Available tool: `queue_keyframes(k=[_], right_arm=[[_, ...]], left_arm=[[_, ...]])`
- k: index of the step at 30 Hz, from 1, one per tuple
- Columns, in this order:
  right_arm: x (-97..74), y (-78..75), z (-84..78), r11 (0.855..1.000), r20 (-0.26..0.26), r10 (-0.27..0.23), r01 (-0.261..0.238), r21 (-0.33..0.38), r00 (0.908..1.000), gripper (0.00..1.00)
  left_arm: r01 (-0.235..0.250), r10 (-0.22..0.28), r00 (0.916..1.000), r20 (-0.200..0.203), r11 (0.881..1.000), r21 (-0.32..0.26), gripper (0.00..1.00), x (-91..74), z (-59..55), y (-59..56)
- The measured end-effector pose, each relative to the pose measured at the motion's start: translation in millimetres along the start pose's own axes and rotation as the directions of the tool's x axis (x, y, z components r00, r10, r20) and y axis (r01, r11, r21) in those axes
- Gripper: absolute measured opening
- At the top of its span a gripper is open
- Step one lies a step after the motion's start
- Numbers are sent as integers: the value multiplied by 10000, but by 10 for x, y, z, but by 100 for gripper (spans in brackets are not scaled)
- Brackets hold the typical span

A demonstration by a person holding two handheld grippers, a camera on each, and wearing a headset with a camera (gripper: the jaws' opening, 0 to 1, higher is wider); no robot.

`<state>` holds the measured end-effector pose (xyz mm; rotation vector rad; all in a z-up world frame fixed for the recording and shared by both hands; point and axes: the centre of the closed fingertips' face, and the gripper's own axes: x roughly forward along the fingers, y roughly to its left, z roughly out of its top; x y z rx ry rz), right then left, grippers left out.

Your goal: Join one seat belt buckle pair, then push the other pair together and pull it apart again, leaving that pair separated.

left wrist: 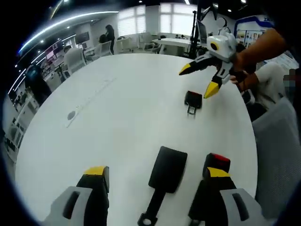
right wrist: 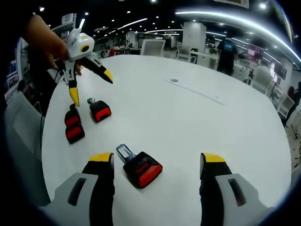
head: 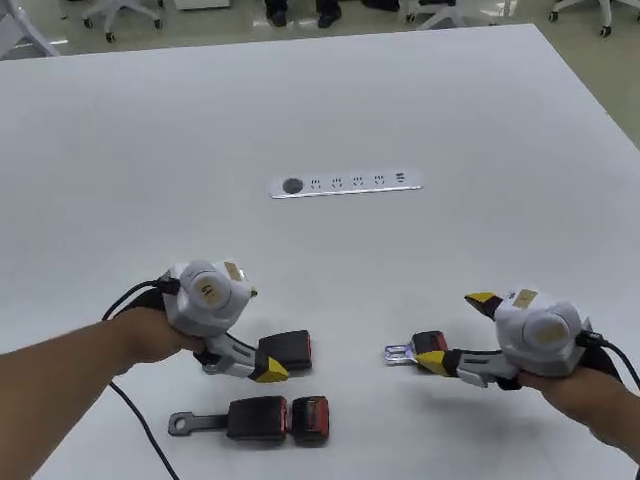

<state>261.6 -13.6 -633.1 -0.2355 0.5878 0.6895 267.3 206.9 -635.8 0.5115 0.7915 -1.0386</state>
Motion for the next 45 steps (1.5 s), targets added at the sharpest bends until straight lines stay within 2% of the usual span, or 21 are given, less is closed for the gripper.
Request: queue_keyframes(k=[1, 3, 5, 7, 10, 14, 16, 20, 21, 25, 26, 27, 29, 32, 34, 36, 40, 43, 45], right_arm=[[4, -57, 18, 9996, 66, -238, 237, 139, 9997, 77], [-37, -34, 77, 9977, 269, -602, 594, 312, 9978, 79], [-63, 7, 119, 9960, 472, -750, 724, 532, 9961, 80], [-102, 53, 161, 9936, 561, -968, 931, 647, 9937, 81], [-130, 82, 196, 9883, 816, -1290, 1214, 928, 9883, 82], [-184, 149, 244, 9844, 1034, -1522, 1415, 1042, 9829, 84], [-274, 199, 321, 9813, 1176, -1693, 1563, 1126, 9785, 86], [-297, 177, 356, 9753, 1431, -1915, 1719, 1388, 9710, 89], [-330, 234, 354, 9742, 1463, -1969, 1766, 1408, 9694, 89], [-385, 285, 341, 9716, 1610, -2109, 1887, 1428, 9642, 91], [-392, 285, 324, 9709, 1603, -2144, 1922, 1431, 9635, 91], [-421, 301, 309, 9691, 1583, -2228, 2009, 1433, 9619, 91], [-459, 320, 294, 9666, 1677, -2291, 2037, 1557, 9589, 92], [-502, 374, 229, 9672, 1580, -2309, 2087, 1452, 9601, 93], [-587, 499, 218, 9666, 1616, -2301, 2061, 1525, 9596, 93], [-638, 479, 206, 9658, 1633, -2342, 2101, 1520, 9584, 93], [-768, 590, 201, 9663, 1661, -2356, 2126, 1454, 9576, 94], [-854, 626, 202, 9663, 1703, -2387, 2165, 1390, 9560, 94], [-885, 643, 189, 9666, 1715, -2392, 2176, 1354, 9557, 95]], left_arm=[[-262, 269, 9995, 176, 9990, -358, 87, -22, -13, 26], [-511, 573, 9969, 545, 9926, -1106, 90, -97, -7, 46], [-742, 881, 9924, 854, 9852, -1543, 92, -172, 16, 54], [-1058, 1252, 9872, 984, 9774, -1828, 93, -307, 31, 60], [-1326, 1757, 9732, 1483, 9559, -2620, 94, -418, 23, 52], [-1680, 2298, 9573, 1753, 9359, -3095, 98, -540, -19, 46], [-1732, 2520, 9469, 1997, 9230, -3437, 99, -601, -40, 34], [-1716, 2690, 9350, 2313, 9135, -3689, 100, -723, -58, -44], [-1676, 2825, 9221, 2644, 9075, -3851, 100, -760, -53, -35], [-1784, 2943, 9192, 2615, 9035, -3897, 100, -866, -141, -131], [-1801, 3016, 9151, 2677, 8996, -3978, 100, -896, -156, -141], [-1745, 3128, 9067, 2831, 8890, -4235, 100, -931, -166, -151], [-1733, 3189, 9038, 2853, 8824, -4373, 100, -988, -217, -206], [-1878, 3410, 8958, 2851, 8717, -4527, 100, -1082, -335, -232], [-1900, 3469, 8929, 2869, 8682, -4583, 100, -1141, -393, -256], [-1978, 3616, 8842, 2956, 8633, -4644, 100, -1219, -399, -301], [-2090, 3822, 8733, 3023, 8542, -4761, 100, -1343, -499, -345], [-2105, 3908, 8688, 3040, 8473, -4876, 100, -1403, -540, -400], [-2145, 4011, 8623, 3092, 8424, -4944, 100, -1460, -573, -419]])
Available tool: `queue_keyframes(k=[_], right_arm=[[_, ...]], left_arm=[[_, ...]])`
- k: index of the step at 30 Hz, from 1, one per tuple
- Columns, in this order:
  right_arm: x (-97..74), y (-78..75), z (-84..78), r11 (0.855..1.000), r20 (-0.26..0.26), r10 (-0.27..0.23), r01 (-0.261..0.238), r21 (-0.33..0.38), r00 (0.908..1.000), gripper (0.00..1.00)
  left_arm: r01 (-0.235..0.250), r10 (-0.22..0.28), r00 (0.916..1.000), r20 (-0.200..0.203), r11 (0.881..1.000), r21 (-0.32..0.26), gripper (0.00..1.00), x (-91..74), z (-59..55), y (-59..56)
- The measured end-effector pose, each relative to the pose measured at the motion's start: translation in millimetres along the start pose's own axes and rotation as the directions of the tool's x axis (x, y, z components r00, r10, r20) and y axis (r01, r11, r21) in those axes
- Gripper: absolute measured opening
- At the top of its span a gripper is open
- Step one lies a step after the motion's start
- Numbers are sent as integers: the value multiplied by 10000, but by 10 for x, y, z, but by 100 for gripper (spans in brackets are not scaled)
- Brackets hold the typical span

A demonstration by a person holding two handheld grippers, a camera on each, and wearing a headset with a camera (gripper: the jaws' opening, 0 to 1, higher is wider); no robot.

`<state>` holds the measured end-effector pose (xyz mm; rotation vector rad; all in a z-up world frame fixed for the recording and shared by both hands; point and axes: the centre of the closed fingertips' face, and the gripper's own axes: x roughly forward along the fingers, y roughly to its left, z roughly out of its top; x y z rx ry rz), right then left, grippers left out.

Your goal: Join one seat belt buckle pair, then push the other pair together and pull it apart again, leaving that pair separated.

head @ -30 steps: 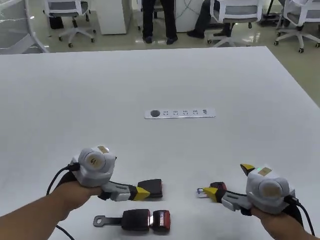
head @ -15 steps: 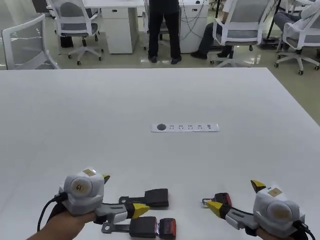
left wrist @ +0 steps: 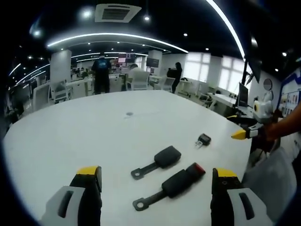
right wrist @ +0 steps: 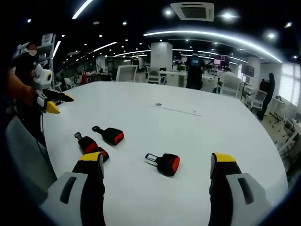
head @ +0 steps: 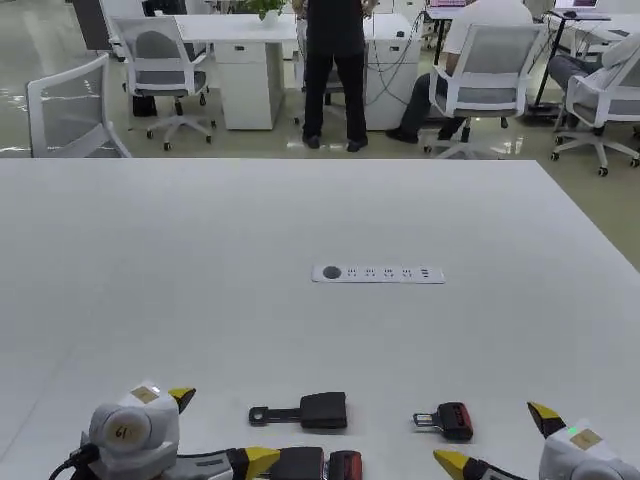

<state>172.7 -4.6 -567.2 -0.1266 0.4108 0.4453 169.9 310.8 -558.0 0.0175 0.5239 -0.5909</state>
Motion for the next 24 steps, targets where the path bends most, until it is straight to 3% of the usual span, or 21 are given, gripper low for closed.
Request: queue_keyframes(k=[2, 7, 12, 24], right_arm=[[-42, 8, -19, 10000, -11, -27, 27, -43, 10000, 95], [-71, 16, -59, 10000, -36, -49, 49, 14, 10000, 96], [-91, 70, -76, 10000, -73, -48, 49, 15, 10000, 96], [-111, 63, -84, 9996, -133, -82, 78, -278, 9999, 97]], left_arm=[[-35, 35, 9999, 140, 10000, -59, 100, -64, 21, -33], [-97, 103, 9993, 372, 9998, -174, 100, -132, 38, 17], [-87, 97, 9992, 379, 9997, -247, 100, -120, 16, 71], [60, -51, 9995, 321, 9996, -272, 100, -127, 13, -5]])
